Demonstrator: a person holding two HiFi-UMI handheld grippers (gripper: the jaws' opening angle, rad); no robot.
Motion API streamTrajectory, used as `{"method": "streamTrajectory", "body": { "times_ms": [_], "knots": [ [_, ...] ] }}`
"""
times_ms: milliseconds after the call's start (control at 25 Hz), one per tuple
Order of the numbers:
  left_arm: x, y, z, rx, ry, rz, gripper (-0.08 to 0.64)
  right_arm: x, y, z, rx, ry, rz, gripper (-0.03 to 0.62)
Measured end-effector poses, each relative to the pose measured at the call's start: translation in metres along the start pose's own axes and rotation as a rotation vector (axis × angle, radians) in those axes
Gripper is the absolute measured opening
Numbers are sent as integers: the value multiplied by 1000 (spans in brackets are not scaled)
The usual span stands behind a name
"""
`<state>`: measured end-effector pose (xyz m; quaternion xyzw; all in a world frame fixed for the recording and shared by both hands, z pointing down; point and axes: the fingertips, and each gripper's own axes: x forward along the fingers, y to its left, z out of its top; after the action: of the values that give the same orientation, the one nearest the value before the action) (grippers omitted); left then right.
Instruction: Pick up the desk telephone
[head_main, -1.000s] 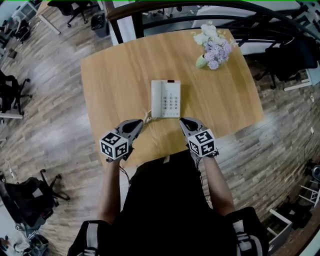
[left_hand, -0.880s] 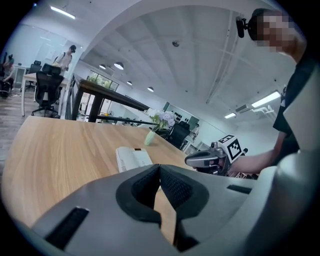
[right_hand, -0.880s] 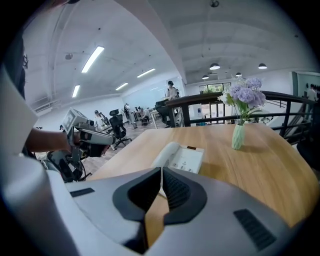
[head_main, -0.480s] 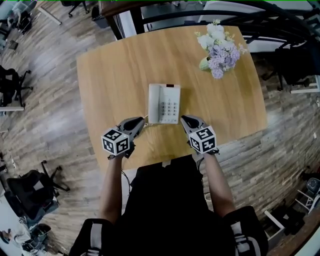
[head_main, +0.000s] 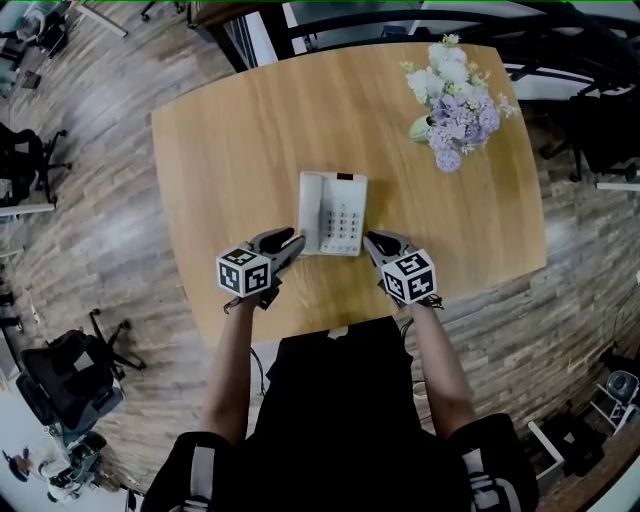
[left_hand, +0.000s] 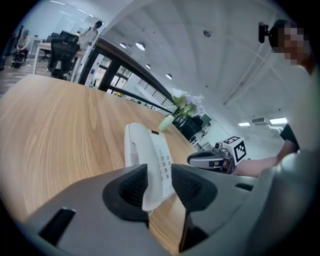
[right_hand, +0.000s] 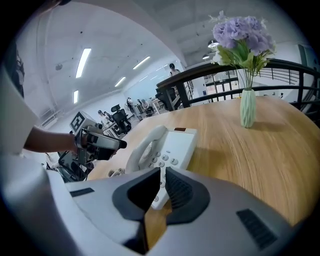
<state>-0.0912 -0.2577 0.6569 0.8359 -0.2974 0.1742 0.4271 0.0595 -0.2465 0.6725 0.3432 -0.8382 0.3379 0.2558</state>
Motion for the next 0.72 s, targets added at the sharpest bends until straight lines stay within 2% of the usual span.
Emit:
{"method": "streamTrajectory", "body": {
  "times_ms": [200,320,440,600,720],
  "knots": [
    [15,14,-9,-24,41,15,229,17,-6,-5,71,13,47,44],
    [23,20,-8,-35,47,10,264,27,-10,-7,94,16,59,145],
    [32,23,-9,-44,55,-4,296,35,-15,-11,107,27,67,176],
    [48,27,-13,-70,63,-33,346,44,-15,-10,190,3,109,234],
    [55,28,-15,-80,79,-52,365,50,-18,-8,212,-6,106,256]
  ]
}}
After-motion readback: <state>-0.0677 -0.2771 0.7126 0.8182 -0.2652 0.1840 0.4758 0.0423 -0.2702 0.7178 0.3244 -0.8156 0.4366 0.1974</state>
